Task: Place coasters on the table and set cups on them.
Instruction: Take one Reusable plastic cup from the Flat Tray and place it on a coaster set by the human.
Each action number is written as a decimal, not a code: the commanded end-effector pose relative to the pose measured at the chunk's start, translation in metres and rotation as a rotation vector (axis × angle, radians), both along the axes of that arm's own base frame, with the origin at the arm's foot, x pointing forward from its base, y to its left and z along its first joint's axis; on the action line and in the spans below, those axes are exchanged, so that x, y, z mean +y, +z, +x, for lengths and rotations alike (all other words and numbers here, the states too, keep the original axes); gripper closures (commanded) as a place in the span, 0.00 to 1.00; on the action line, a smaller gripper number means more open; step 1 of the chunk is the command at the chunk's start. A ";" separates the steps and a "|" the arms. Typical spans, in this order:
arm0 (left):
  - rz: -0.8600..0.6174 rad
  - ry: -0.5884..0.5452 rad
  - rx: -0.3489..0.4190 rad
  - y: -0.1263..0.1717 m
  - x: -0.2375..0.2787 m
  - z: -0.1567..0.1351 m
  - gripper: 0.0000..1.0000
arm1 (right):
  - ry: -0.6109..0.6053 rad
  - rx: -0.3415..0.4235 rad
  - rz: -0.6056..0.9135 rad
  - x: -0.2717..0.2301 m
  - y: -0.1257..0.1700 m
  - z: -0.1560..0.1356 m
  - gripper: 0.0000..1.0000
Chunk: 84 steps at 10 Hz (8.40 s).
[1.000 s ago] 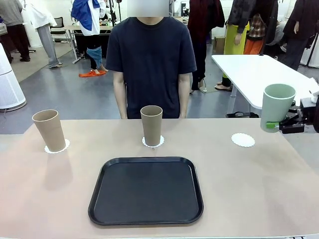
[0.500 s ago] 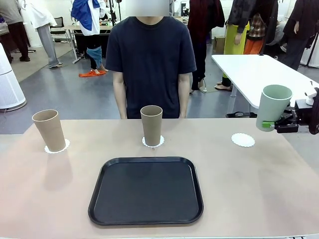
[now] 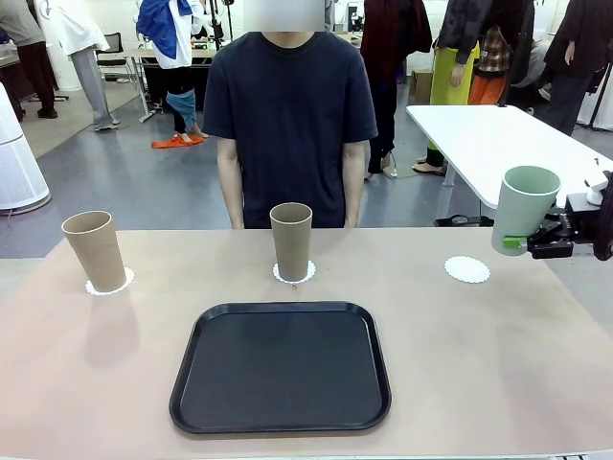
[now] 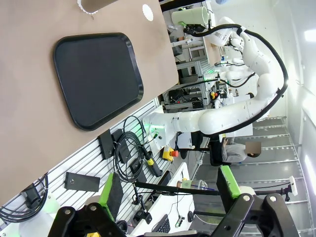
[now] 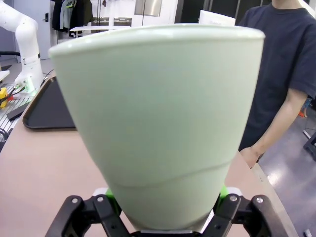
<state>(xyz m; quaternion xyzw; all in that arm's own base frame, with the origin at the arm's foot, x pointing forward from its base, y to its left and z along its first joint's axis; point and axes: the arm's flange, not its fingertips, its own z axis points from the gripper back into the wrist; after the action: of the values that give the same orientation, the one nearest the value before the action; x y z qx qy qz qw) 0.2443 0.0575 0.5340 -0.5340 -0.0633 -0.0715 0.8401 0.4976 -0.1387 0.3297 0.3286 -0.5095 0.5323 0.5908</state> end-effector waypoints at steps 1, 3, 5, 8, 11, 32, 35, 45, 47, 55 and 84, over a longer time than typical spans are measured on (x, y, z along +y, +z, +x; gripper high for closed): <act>-0.007 0.014 0.007 0.002 -0.002 0.000 0.00 | 0.066 -0.014 0.017 0.025 -0.014 0.010 0.21; -0.007 0.014 0.007 0.002 -0.002 0.000 0.00 | 0.095 0.041 0.010 0.041 -0.037 0.019 0.21; -0.007 0.014 0.007 0.002 -0.002 0.000 0.00 | 0.077 0.054 0.042 0.049 -0.048 0.034 0.21; -0.007 0.014 0.007 0.002 -0.002 0.000 0.00 | 0.103 0.067 0.035 0.054 -0.049 0.019 0.21; -0.007 0.014 0.007 0.002 -0.002 0.000 0.00 | 0.103 0.067 0.035 0.054 -0.049 0.019 0.21; -0.007 0.014 0.007 0.002 -0.002 0.000 0.00 | 0.119 0.127 0.180 0.018 -0.115 0.081 0.21; -0.007 0.014 0.007 0.002 -0.002 0.000 0.00 | 0.123 0.126 0.170 0.019 -0.120 0.086 0.21; -0.007 0.014 0.007 0.002 -0.002 0.000 0.00 | 0.091 0.153 0.134 0.020 -0.123 0.094 0.00; -0.007 0.014 0.007 0.002 -0.002 0.000 0.00 | 0.085 0.152 0.130 0.020 -0.123 0.094 0.00; -0.007 0.014 0.007 0.002 -0.002 0.000 0.00 | 0.072 0.177 0.010 0.009 -0.118 0.084 0.00; -0.007 0.014 0.007 0.002 -0.002 0.000 0.00 | -0.451 0.622 -0.954 0.091 0.177 -0.060 0.00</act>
<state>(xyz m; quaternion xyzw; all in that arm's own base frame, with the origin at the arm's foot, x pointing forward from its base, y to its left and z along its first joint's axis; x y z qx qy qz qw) 0.2442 0.0573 0.5340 -0.5336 -0.0633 -0.0714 0.8403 0.4332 -0.0338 0.5151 0.0041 -0.0685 0.4011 0.9135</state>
